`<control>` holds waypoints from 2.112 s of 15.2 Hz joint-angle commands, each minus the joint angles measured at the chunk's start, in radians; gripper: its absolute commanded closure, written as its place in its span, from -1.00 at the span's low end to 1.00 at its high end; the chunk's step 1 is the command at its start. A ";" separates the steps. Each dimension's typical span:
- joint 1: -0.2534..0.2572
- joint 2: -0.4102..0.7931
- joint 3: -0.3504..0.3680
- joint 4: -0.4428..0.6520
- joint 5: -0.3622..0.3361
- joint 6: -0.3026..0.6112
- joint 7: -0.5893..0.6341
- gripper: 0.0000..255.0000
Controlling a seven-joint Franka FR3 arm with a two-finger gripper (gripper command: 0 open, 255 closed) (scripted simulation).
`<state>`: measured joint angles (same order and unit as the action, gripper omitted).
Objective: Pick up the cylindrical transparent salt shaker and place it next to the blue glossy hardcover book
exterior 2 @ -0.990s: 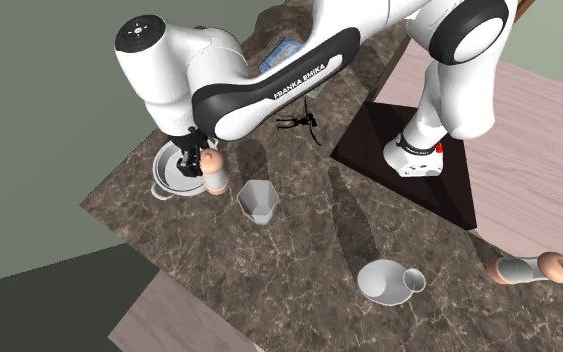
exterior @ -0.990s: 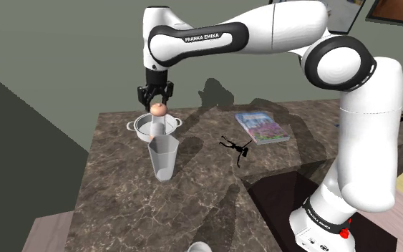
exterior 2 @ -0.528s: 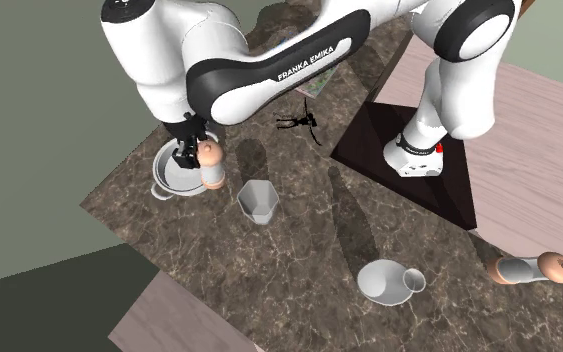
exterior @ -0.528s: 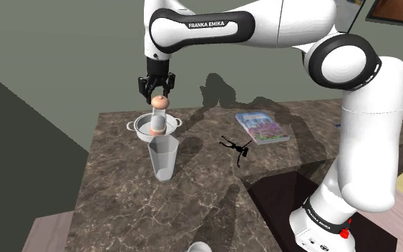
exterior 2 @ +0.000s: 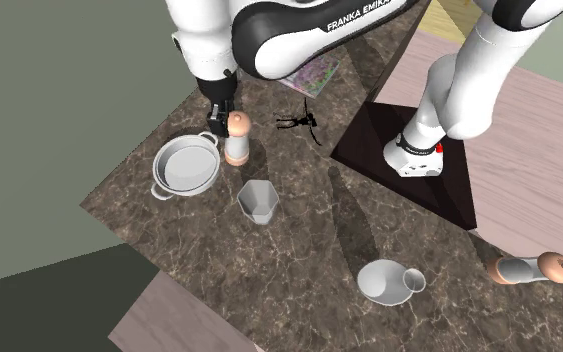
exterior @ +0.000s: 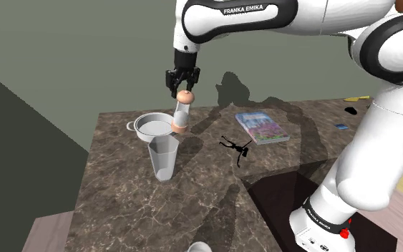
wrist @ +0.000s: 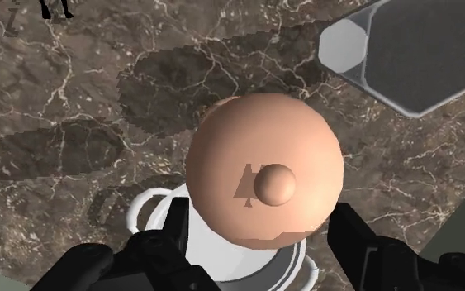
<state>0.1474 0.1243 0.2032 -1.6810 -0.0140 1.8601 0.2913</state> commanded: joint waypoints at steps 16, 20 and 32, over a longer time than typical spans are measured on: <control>-0.127 -0.500 -0.171 -0.376 0.055 -0.127 -0.307 1.00; -0.115 -0.522 -0.140 -0.467 0.053 -0.042 -0.260 -1.00; -0.084 -0.698 -0.014 -0.989 0.041 0.377 -0.083 -1.00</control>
<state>0.0631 -0.5790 0.1766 -2.6339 0.0292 2.1882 0.1910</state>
